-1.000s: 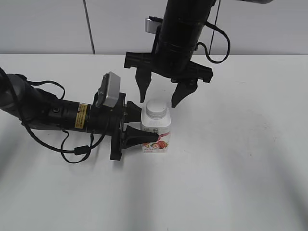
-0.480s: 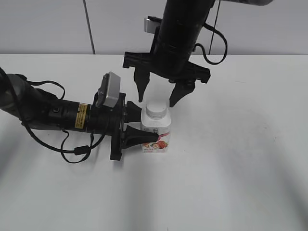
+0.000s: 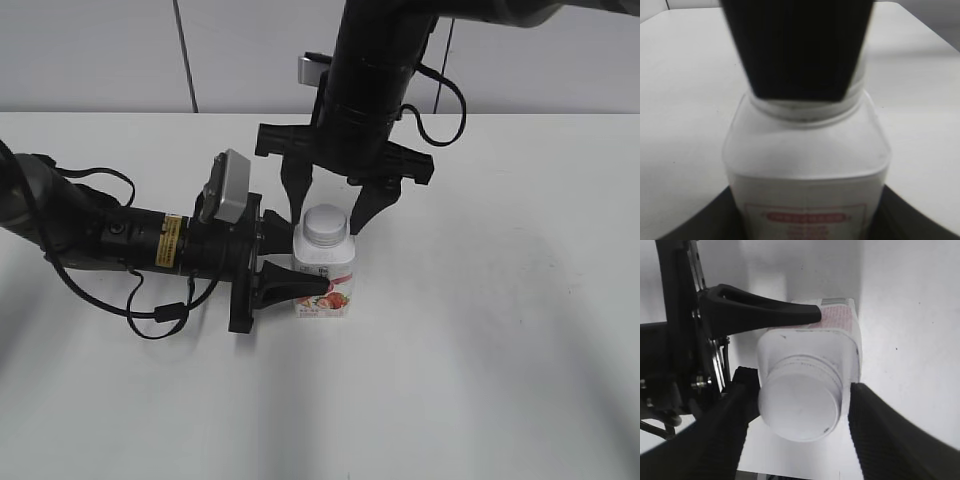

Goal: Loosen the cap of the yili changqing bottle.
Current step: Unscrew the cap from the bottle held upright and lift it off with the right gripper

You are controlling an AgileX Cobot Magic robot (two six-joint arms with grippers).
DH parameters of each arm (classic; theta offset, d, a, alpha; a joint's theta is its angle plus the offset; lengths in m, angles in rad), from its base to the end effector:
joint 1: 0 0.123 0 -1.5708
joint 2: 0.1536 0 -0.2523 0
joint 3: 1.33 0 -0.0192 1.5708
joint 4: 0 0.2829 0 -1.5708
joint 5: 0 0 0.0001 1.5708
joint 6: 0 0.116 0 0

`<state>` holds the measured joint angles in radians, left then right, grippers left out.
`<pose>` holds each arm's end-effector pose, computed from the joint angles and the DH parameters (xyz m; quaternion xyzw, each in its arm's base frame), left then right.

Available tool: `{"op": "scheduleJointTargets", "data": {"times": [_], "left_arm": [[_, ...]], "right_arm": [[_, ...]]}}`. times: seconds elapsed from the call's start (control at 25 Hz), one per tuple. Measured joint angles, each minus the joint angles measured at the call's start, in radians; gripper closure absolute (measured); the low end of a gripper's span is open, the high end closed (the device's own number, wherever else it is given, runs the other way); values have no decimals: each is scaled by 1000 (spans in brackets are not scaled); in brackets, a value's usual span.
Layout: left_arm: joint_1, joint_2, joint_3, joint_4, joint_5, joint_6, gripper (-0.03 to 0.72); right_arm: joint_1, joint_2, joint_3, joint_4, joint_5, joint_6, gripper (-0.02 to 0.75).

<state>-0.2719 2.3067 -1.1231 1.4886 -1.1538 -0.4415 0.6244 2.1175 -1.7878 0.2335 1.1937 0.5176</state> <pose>0.3295 -0.2016 0.0011 0.5937 0.5573 -0.3983 0.4223 0.3570 0.2880 0.1545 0.0174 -0.9914 -0.1294 0.0038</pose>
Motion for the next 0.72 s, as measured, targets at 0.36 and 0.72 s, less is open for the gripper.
{"op": "scheduleJointTargets", "data": {"times": [0.36,0.72], "left_arm": [[0,0,0,0,1,0,330],[0,0,0,-2,4,-3,330]], "right_arm": [[0,1,0,1,13,-1,323],[0,9,-3,7,14,-25,343]]}}
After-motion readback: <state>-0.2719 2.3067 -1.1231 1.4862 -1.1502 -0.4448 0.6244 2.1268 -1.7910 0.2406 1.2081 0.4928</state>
